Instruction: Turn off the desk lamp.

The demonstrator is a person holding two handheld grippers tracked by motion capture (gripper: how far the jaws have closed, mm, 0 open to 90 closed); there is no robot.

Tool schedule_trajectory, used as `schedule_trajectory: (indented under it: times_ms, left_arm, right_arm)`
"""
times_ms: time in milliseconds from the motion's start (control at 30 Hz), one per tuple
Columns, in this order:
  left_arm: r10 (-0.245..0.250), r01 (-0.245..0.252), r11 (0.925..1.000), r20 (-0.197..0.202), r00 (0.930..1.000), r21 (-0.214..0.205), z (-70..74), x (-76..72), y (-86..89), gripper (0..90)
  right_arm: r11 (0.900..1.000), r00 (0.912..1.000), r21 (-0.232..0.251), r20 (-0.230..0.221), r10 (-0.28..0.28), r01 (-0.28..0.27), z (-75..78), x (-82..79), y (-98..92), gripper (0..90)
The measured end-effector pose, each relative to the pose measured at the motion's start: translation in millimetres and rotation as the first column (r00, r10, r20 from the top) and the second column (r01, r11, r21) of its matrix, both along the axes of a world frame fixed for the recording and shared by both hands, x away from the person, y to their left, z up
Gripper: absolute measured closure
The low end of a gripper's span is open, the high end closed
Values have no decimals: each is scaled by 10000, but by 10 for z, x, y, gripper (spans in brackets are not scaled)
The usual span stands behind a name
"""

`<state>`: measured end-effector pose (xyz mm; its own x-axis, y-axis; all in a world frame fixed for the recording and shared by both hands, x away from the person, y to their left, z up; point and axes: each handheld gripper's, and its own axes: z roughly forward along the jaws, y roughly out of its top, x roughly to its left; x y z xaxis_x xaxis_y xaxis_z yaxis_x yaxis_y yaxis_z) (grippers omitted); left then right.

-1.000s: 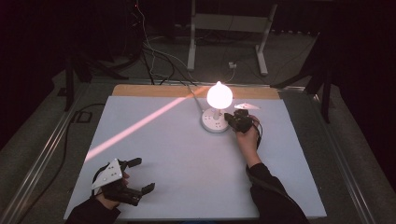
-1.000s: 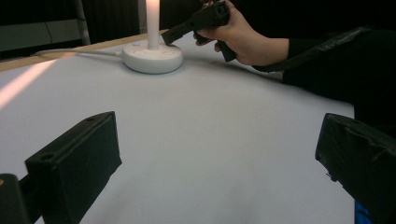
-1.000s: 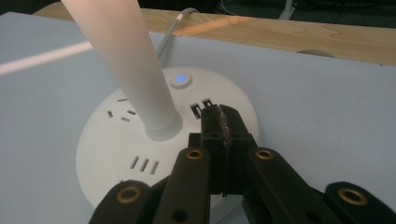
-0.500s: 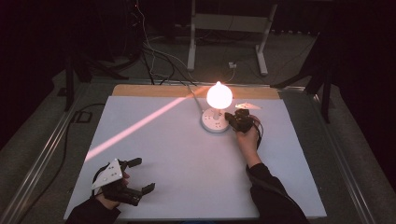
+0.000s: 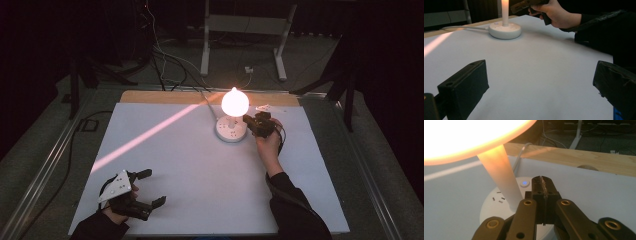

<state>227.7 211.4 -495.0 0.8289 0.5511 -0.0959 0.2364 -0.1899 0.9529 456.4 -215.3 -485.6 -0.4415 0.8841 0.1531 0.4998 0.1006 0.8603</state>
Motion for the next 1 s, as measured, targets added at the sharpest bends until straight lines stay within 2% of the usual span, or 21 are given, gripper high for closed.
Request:
schedule_trajectory:
  times_ms: [367,500,833,1000]
  left_arm:
    - [-9,9,10000,3,10000,17,1,-2,2,6]
    - [12,-12,10000,8,10000,-9,2,-4,3,6]
    - [3,-3,10000,2,10000,22,1,-3,3,6]
    - [-16,16,10000,-8,10000,9,1,-4,0,6]
  right_arm:
    - [9999,9991,-107,-422,-8,3,-154,21,30,898]
    - [9996,9989,-270,-463,21,-34,-197,22,50,897]
    - [9996,9978,-283,-655,-16,-2,-282,35,45,898]
    - [9996,9984,-290,-566,-19,2,-302,26,49,898]
